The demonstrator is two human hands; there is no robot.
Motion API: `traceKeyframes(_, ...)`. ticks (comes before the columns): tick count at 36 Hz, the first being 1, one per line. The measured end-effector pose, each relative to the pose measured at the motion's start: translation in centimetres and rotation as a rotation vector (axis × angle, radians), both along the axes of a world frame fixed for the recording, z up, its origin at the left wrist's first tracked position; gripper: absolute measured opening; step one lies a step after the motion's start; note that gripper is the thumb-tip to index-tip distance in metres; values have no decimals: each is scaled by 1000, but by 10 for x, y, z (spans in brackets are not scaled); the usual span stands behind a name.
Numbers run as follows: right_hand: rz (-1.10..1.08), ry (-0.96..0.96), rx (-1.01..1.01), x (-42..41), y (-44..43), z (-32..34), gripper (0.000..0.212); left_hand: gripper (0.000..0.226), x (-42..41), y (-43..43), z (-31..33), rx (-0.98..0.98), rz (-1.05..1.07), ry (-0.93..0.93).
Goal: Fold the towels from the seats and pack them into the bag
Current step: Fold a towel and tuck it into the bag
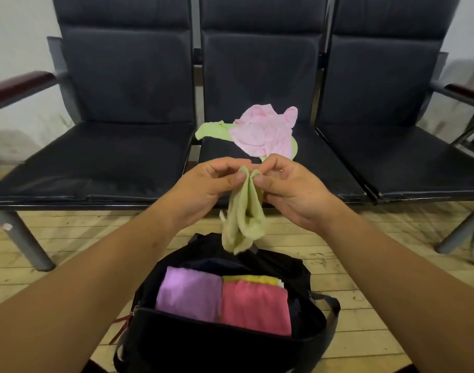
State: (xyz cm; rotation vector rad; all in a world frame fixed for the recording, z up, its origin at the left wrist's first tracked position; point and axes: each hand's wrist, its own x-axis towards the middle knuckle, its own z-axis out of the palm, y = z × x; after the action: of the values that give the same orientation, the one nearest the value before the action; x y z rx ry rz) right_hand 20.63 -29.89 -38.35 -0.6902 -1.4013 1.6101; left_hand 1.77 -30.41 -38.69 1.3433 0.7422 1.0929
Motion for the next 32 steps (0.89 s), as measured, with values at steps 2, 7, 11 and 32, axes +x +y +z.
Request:
traceKeyframes(2,-23,-25,-3,-1,-1,0,13,23,-2,0,-2,-29,10,22)
traceKeyframes(7,-51,-44,-29,-4,-5,1,15,24,1,0,-6,-16,38,22)
traceKeyframes(11,-83,-84,-46,-8,-4,0,18,21,0,1,-7,-10,50,51)
traceKeyframes(32,-331,-489,135,1,-13,0,15,25,-9,-3,-14,192,-89,779)
